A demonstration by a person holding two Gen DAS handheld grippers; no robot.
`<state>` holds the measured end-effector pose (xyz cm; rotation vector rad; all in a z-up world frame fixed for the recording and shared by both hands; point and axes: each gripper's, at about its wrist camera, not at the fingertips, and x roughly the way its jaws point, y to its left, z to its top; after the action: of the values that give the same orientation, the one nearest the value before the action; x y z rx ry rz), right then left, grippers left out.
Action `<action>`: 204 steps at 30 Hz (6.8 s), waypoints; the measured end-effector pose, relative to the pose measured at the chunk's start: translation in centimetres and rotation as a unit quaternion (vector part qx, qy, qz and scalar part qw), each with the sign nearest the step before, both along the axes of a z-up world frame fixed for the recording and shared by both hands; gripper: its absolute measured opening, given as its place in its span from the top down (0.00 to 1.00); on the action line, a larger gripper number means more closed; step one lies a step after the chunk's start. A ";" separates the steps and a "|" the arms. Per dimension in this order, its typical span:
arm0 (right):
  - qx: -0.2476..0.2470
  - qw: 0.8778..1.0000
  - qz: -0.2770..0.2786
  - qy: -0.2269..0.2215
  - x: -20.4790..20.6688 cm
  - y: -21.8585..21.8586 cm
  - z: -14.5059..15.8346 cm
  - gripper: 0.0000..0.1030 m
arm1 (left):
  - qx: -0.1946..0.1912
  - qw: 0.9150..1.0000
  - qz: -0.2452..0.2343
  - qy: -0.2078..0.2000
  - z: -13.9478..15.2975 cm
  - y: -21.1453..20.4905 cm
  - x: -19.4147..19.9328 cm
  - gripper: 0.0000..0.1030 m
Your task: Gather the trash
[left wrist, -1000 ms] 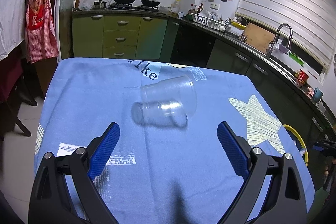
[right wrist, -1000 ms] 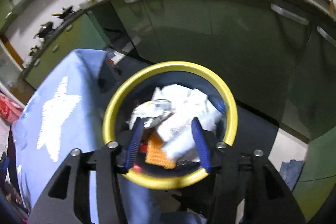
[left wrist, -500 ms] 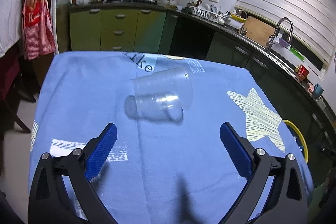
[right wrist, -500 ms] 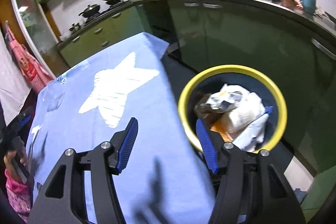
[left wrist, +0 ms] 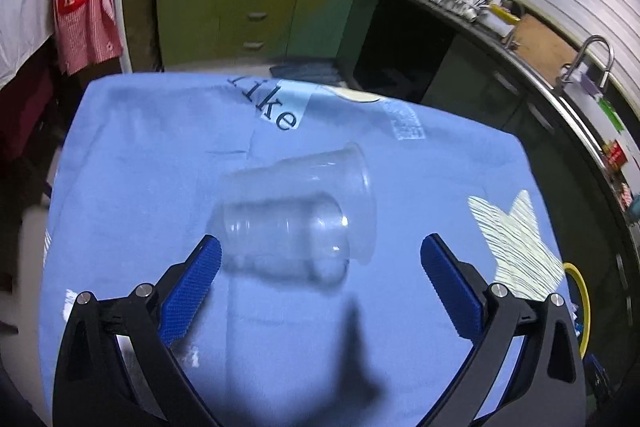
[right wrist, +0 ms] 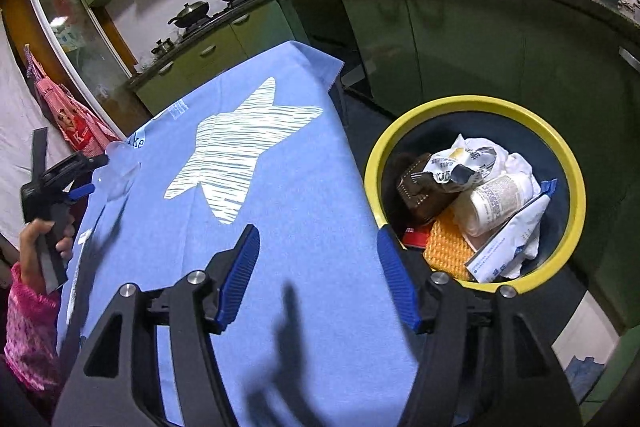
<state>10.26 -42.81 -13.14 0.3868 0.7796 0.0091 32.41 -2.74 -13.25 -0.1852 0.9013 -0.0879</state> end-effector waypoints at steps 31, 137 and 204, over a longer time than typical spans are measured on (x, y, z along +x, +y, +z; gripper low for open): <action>0.018 0.999 0.033 0.008 1.4 0.6 -1.3 0.42 | 0.035 0.998 0.053 0.013 -1.3 0.7 5.2 0.05; -0.151 0.981 -0.018 -0.118 -16.0 5.5 11.2 0.14 | 0.043 0.976 -0.052 -0.207 14.0 1.1 -34.1 0.04; -0.136 0.984 -0.013 -0.112 -14.3 6.4 10.4 0.13 | 0.050 0.979 -0.086 -0.177 13.0 -1.3 -31.8 0.04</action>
<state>-4.06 -36.44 -2.78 0.1333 0.5445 -0.0755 0.60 -4.08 -0.25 0.0044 0.5624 -0.2293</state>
